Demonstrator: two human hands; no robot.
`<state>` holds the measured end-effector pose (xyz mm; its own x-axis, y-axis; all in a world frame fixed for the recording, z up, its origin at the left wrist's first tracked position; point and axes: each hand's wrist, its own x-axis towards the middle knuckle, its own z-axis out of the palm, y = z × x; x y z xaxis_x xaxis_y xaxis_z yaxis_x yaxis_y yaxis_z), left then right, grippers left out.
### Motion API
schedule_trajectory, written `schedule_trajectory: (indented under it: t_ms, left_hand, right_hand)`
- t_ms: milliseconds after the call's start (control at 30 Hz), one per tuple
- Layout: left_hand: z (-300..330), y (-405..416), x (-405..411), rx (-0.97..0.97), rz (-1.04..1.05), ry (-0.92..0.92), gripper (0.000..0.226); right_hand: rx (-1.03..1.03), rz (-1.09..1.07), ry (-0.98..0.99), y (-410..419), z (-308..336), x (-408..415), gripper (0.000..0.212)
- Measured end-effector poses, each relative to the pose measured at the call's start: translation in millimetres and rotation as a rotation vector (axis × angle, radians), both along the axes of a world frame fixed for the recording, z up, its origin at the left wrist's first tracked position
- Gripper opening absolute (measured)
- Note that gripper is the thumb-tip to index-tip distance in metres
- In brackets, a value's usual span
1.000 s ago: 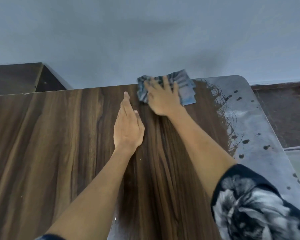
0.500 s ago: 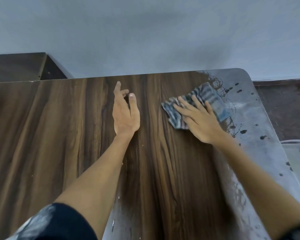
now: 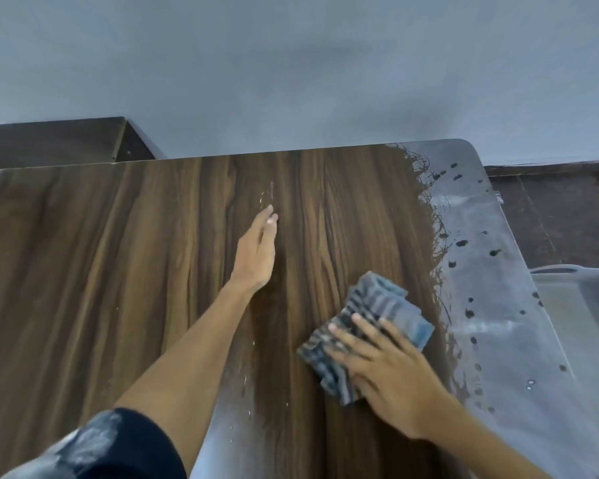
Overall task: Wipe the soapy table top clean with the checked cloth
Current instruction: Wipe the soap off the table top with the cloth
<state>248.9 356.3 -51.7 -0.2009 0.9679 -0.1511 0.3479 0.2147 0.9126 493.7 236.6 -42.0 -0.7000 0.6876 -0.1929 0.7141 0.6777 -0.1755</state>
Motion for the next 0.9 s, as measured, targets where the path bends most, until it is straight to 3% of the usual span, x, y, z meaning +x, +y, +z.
schedule_trajectory:
  t_ms: [100, 267, 400, 533, 700, 800, 900]
  left_hand:
    - [0, -33, 2, -0.004, -0.07, 0.104, 0.045]
    - [0, -90, 17, -0.023, -0.095, 0.33, 0.046]
    - [-1, -135, 29, -0.031, -0.144, 0.558, 0.053]
    - [-13, -187, 38, -0.033, -0.229, 0.869, 0.056]
    - [-16, -201, 41, -0.057, -0.192, 0.902, 0.053]
    - [-18, -202, 45, -0.045, -0.177, 0.885, 0.052]
    - [-24, -201, 44, -0.036, -0.159, 0.87, 0.052]
  right_hand:
    - [0.004, -0.162, -0.058, 48, 3, 9, 0.054]
    - [-0.082, -0.457, -0.042, 110, 4, -60, 0.052]
    - [-0.042, -0.275, 0.017, 49, 2, -86, 0.053]
    - [0.01, -0.184, 0.054, -7, 5, -40, 0.048]
    - [0.017, -0.326, -0.03, 71, 3, -22, 0.05]
    - [-0.047, -0.516, 0.02, 156, -1, -56, 0.05]
    - [-0.113, -0.567, 0.04, 214, 0, -111, 0.051]
